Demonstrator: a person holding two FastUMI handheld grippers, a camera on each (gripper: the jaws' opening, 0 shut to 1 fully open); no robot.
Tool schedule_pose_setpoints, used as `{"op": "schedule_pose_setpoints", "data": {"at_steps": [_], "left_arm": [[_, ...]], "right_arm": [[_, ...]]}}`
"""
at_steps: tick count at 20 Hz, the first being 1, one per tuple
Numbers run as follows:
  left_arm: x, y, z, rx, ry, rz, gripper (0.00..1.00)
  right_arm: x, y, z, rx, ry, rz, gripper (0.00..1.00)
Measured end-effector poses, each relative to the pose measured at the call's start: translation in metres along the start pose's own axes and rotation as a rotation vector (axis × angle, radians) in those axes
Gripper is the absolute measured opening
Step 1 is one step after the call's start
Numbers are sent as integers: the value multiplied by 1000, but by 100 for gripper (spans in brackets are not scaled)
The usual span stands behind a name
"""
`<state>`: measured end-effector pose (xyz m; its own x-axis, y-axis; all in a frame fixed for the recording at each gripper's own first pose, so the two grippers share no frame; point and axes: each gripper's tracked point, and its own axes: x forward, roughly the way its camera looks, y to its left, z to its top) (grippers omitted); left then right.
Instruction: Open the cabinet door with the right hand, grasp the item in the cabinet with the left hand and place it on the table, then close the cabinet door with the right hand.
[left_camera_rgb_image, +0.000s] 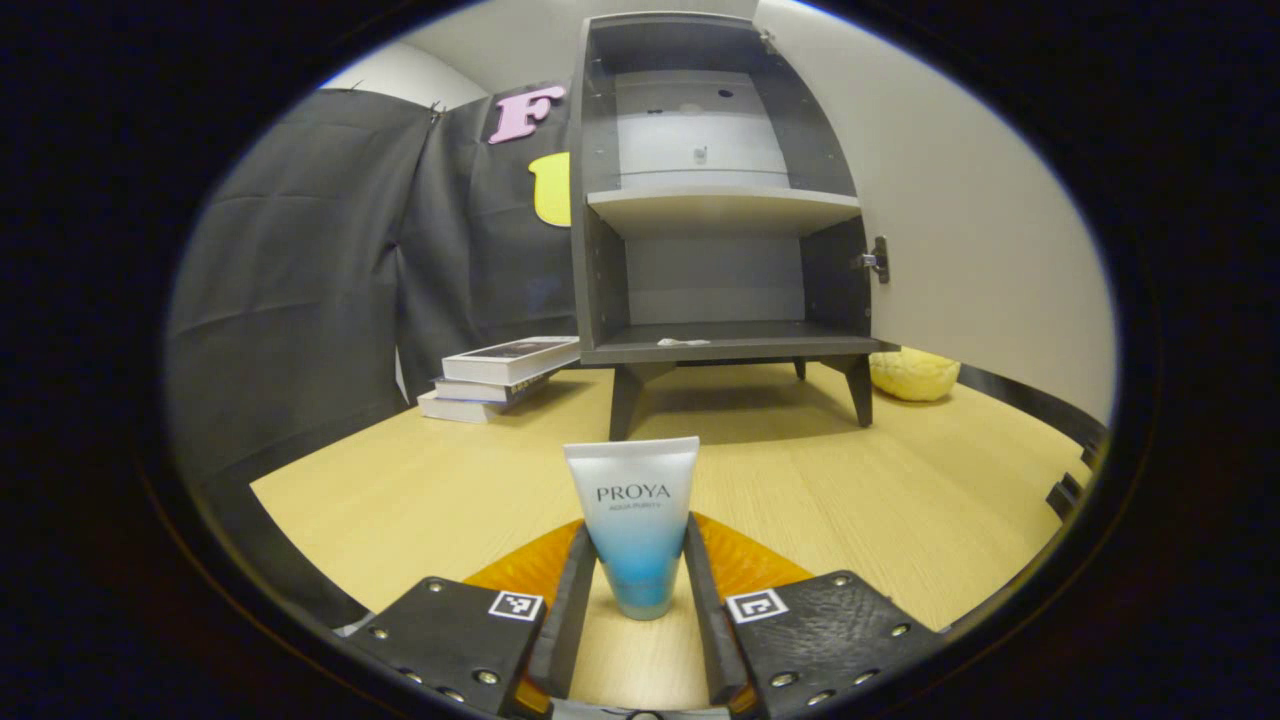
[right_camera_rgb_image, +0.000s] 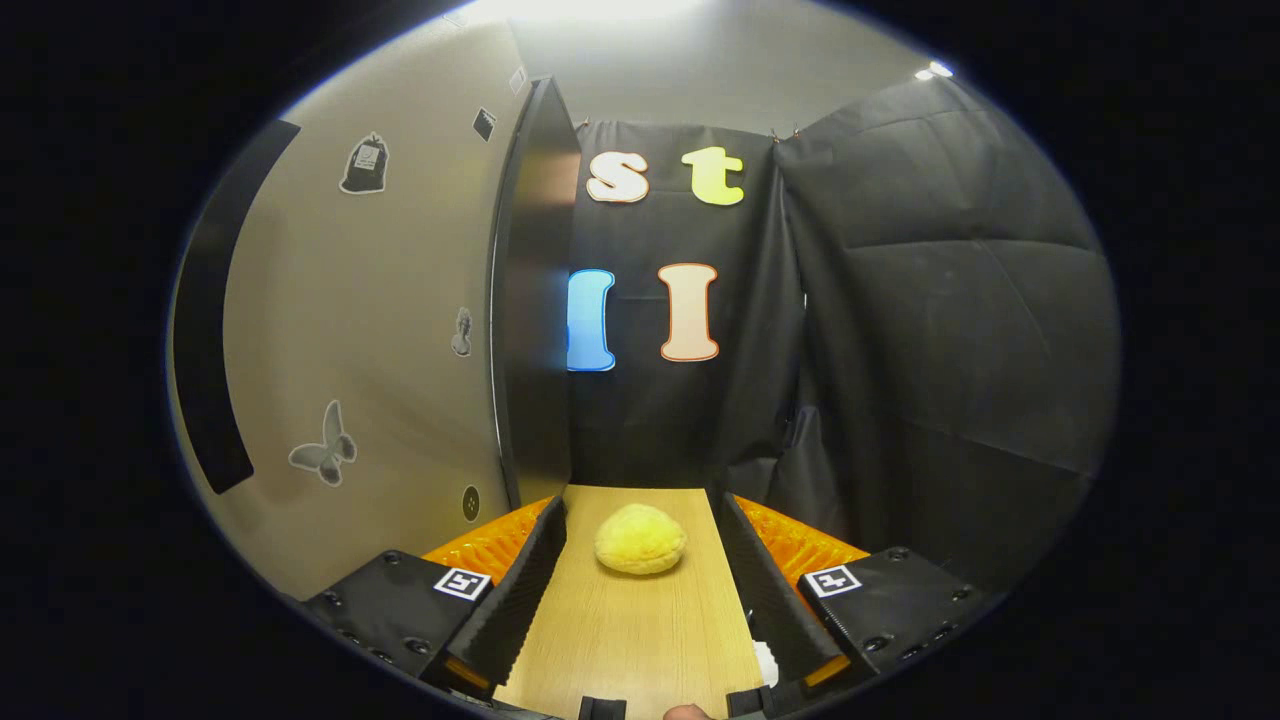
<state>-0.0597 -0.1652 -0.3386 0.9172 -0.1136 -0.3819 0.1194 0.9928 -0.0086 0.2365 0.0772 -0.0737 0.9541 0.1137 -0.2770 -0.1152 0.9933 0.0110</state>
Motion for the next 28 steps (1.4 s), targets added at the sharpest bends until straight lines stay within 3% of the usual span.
{"op": "schedule_pose_setpoints", "data": {"at_steps": [1, 3, 4, 7, 8, 9, 10, 17, 22, 28], "left_arm": [[-2, 0, 4, 6, -5, 3, 56], [-4, -1, 11, 25, -4, 12, 80], [-7, 0, 15, 34, -4, 18, 83], [-13, 3, 39, 30, -28, 41, 83], [-17, 6, 49, 27, -34, 48, 83], [-21, 9, 59, 25, -38, 58, 83], [-28, 11, 73, 16, -52, 68, 83], [-58, 37, 166, -5, -153, 92, 83], [-67, 68, 220, -36, -206, 95, 83], [-71, 97, 244, -8, -252, 27, 83]], "right_arm": [[1, 0, 1, 3, -4, 1, 98], [0, -1, 2, 8, -11, 7, 98], [0, -1, 3, 13, -17, 11, 98], [-1, -6, 5, 38, -31, 14, 98], [-2, -8, 4, 50, -32, 15, 93], [-2, -10, 5, 62, -34, 19, 98], [-3, -12, 6, 74, -39, 20, 93], [-21, -19, 27, 84, -82, -29, 98], [-53, 4, 50, 73, -97, -36, 98], [-100, 42, 81, 80, -146, -70, 98]]}}
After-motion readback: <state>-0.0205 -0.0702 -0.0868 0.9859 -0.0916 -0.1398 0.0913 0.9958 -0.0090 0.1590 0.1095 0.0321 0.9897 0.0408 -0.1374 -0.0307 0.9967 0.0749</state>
